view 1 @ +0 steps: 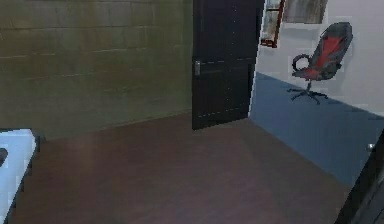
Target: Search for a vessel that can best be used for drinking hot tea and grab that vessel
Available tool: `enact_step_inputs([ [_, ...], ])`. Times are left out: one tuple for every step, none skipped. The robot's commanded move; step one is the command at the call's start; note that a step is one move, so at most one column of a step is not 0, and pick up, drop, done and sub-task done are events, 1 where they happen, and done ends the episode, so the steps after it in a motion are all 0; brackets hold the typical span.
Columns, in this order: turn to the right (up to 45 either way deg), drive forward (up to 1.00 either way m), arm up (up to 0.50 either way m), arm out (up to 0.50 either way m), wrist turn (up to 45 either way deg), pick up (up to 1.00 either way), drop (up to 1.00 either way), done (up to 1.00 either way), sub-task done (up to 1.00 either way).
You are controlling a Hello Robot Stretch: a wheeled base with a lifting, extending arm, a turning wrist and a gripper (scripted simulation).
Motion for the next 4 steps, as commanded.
enact_step_inputs([
  [9.0,0.0,0.0,0.0,0.0,0.0,0.0,0.0,0.0],
  [0.0,1.0,0.0,0.0,0.0,0.0,0.0,0.0,0.0],
  [3.0,0.0,0.0,0.0,0.0,0.0,0.0,0.0,0.0],
  [0.0,0.25,0.0,0.0,0.0,0.0,0.0,0.0,0.0],
])
